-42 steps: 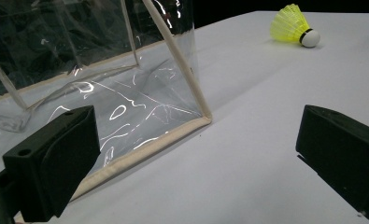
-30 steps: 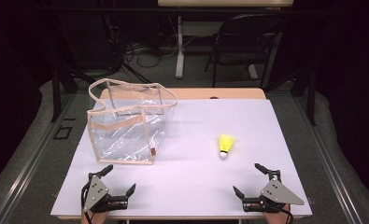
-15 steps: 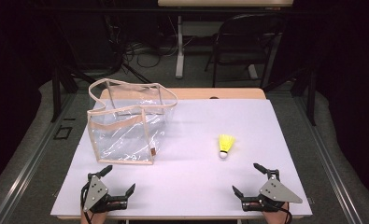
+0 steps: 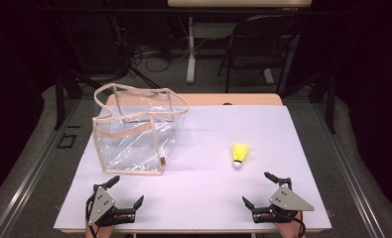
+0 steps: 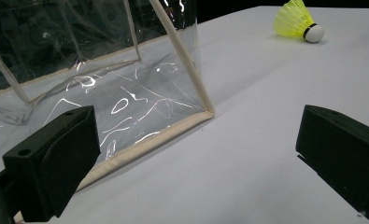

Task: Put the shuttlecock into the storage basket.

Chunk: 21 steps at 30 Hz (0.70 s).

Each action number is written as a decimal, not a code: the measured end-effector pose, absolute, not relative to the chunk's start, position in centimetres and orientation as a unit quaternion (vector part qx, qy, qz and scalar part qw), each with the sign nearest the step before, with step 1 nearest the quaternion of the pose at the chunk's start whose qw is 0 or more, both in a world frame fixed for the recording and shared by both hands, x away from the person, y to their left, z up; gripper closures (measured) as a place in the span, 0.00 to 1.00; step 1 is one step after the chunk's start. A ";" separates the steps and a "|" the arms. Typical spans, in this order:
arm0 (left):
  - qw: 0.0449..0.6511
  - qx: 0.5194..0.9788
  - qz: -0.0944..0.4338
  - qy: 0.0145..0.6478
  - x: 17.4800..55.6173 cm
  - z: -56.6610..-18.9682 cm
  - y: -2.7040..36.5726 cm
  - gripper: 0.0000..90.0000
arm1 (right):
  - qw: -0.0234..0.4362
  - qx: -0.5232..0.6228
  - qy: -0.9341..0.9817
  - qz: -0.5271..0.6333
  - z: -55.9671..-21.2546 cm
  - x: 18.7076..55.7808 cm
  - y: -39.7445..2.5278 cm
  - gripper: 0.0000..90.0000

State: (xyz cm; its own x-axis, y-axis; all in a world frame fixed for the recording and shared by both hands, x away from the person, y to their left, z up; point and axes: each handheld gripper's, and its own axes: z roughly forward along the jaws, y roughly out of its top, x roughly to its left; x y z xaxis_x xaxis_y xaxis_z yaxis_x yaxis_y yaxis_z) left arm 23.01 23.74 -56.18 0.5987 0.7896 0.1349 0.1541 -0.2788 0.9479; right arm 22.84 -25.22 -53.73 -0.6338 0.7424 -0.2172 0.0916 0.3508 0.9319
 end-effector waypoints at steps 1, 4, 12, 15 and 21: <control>0.508 0.736 0.313 0.320 23.0 -56.2 23.7 0.00 | 0.323 0.281 0.755 0.496 -53.6 23.1 -25.2 0.00; 0.506 0.737 0.314 0.320 23.0 -56.2 23.7 0.00 | 0.320 0.284 0.754 0.498 -53.5 23.2 -25.2 0.00; 0.509 0.735 0.314 0.321 23.0 -56.2 23.8 0.00 | 0.319 0.298 0.754 0.492 -52.7 24.1 -25.3 0.00; 0.507 0.735 0.315 0.320 23.0 -56.2 23.7 0.00 | 0.320 0.299 0.754 0.489 -52.6 24.3 -25.3 0.00; 0.507 0.737 0.315 0.318 23.0 -56.2 23.8 0.00 | 0.320 0.302 0.756 0.485 -52.1 25.3 -25.4 0.00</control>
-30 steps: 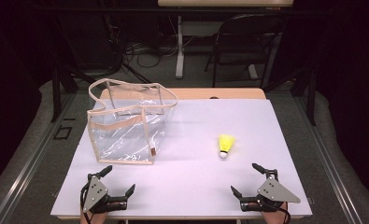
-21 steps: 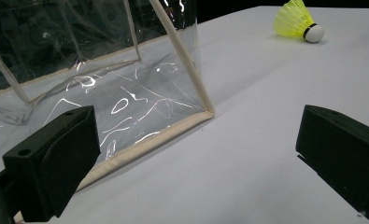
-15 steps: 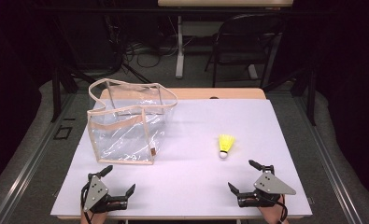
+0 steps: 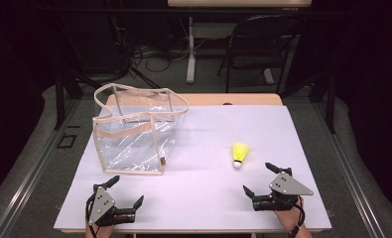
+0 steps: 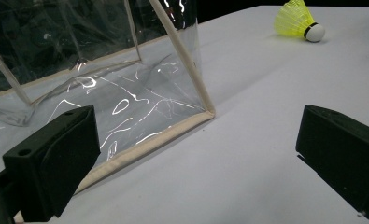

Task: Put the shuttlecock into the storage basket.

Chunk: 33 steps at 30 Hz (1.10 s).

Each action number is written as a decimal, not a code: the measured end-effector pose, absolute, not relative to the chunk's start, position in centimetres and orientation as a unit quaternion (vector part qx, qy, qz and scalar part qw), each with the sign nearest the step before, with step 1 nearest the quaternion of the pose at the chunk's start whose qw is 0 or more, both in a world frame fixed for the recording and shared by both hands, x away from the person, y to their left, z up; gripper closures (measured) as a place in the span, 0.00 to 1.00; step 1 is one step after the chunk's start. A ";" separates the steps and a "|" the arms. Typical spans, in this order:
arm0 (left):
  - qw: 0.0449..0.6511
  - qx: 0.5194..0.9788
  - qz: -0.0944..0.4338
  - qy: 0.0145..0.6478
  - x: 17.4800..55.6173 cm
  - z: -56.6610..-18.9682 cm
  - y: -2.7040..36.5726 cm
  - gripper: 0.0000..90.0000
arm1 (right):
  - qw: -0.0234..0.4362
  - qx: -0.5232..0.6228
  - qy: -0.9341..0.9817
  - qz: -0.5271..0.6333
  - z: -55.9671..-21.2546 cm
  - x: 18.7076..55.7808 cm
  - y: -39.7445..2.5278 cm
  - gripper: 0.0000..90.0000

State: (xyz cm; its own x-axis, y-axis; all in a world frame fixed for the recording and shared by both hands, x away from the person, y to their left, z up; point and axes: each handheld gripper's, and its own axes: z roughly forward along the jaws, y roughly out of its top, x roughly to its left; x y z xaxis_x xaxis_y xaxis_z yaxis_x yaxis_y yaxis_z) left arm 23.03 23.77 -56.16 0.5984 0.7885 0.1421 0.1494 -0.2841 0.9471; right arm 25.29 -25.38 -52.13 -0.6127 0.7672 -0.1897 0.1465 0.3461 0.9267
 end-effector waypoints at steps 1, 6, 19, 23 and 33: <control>0.507 0.737 0.315 0.318 23.0 -56.2 23.8 0.00 | 0.320 0.302 0.756 0.485 -52.1 25.3 -25.4 0.00; 0.509 0.735 0.314 0.318 23.0 -56.2 23.8 0.00 | 0.317 0.303 0.758 0.484 -51.8 25.9 -25.3 0.00; 0.508 0.737 0.316 0.316 23.0 -56.1 23.8 0.00 | 0.310 0.295 0.768 0.476 -51.0 27.6 -24.6 0.00; 0.508 0.736 0.316 0.317 23.0 -56.1 23.8 0.00 | 0.310 0.294 0.771 0.473 -50.7 28.0 -24.6 0.00; 0.507 0.737 0.316 0.317 23.0 -56.1 23.8 0.00 | 0.309 0.301 0.772 0.467 -50.0 29.2 -24.8 0.00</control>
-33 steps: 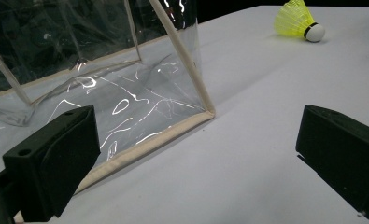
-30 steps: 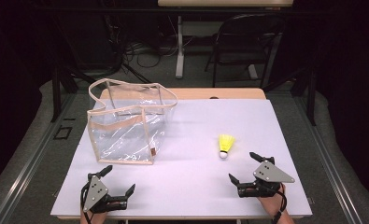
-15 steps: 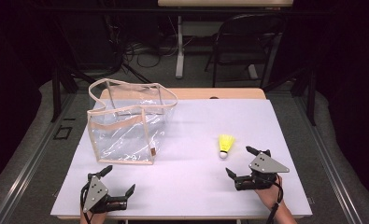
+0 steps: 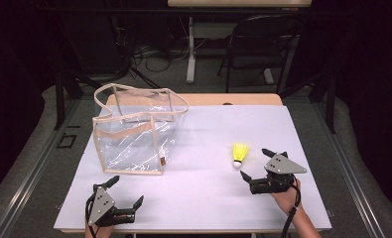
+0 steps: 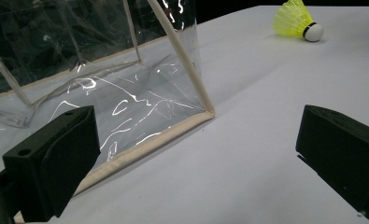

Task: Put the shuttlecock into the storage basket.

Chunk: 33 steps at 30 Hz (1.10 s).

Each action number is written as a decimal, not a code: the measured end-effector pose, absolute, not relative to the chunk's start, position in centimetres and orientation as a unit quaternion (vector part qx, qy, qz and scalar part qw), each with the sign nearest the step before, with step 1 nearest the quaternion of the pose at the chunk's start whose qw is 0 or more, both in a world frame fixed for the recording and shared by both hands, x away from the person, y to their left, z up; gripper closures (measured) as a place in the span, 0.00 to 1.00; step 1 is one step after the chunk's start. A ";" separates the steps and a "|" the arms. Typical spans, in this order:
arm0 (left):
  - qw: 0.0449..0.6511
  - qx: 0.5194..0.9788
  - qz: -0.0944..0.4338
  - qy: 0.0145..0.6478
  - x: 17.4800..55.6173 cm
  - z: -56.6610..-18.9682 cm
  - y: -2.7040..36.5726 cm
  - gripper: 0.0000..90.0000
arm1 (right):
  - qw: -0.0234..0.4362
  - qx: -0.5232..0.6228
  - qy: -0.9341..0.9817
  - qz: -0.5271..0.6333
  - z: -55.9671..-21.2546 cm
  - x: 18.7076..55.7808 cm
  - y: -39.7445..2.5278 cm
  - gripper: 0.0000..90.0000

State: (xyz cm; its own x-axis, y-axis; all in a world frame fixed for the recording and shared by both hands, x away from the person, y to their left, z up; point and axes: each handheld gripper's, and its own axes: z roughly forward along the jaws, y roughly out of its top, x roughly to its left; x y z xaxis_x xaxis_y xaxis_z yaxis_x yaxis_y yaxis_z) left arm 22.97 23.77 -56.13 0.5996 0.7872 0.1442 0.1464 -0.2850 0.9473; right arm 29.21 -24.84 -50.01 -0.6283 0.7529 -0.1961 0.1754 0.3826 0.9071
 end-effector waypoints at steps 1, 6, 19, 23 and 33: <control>0.507 0.737 0.316 0.316 23.0 -56.1 23.8 0.00 | 0.309 0.301 0.772 0.467 -50.0 29.2 -24.8 0.00; 0.506 0.737 0.317 0.315 22.9 -56.1 23.8 0.00 | 0.306 0.304 0.773 0.465 -49.6 29.8 -24.9 0.00; 0.507 0.737 0.317 0.316 22.9 -56.1 23.8 0.00 | 0.298 0.305 0.785 0.451 -48.5 31.6 -24.8 0.00; 0.507 0.737 0.317 0.315 22.9 -56.1 23.8 0.00 | 0.296 0.304 0.787 0.447 -48.3 32.0 -24.7 0.00; 0.507 0.737 0.316 0.315 22.9 -56.1 23.8 0.00 | 0.288 0.304 0.795 0.439 -47.9 33.2 -24.3 0.00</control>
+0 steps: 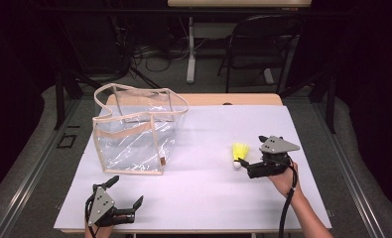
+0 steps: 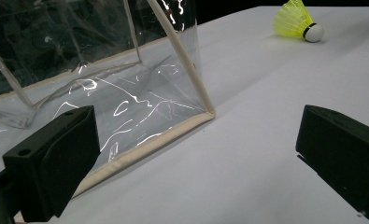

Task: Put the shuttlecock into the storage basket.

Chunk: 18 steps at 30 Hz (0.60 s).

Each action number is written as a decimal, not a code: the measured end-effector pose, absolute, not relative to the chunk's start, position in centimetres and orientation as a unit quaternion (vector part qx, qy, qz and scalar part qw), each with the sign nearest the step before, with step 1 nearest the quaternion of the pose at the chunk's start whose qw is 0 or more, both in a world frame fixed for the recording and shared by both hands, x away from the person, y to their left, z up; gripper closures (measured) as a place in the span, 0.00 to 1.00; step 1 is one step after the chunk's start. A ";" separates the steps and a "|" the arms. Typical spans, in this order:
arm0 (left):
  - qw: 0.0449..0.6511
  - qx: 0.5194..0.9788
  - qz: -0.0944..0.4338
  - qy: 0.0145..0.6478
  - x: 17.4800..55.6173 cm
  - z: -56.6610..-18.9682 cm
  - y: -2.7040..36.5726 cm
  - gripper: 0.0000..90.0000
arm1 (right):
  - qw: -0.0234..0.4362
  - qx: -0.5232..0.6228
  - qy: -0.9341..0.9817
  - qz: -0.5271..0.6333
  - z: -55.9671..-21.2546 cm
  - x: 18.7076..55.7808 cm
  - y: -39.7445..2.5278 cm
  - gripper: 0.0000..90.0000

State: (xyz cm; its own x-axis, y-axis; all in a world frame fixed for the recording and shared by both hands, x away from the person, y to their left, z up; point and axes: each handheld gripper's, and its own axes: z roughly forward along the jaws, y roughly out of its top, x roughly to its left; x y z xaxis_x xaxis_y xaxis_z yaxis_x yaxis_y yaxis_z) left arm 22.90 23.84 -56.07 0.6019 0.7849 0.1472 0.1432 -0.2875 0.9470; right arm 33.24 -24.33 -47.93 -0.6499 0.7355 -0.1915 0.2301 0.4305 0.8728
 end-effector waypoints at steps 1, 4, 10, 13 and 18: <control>0.506 0.738 0.317 0.314 22.9 -56.1 23.8 0.00 | 0.288 0.304 0.795 0.439 -47.9 33.2 -24.3 0.00; 0.506 0.737 0.319 0.314 22.9 -56.1 23.9 0.00 | 0.283 0.302 0.800 0.434 -47.8 33.8 -24.2 0.00; 0.507 0.737 0.318 0.314 22.9 -56.1 23.9 0.00 | 0.274 0.303 0.809 0.423 -47.5 34.6 -24.0 0.00; 0.507 0.737 0.317 0.314 22.9 -56.1 23.9 0.00 | 0.270 0.302 0.813 0.418 -47.4 34.9 -24.0 0.00; 0.507 0.737 0.317 0.315 22.9 -56.1 23.9 0.00 | 0.262 0.301 0.820 0.410 -47.2 35.6 -23.8 0.00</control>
State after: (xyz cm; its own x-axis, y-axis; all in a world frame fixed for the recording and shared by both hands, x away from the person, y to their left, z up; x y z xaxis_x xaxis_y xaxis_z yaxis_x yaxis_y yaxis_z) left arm 22.92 23.85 -56.07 0.6012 0.7854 0.1476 0.1433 -0.2877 0.9469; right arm 35.55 -23.76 -47.22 -0.6807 0.7092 -0.1833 0.2789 0.4823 0.8304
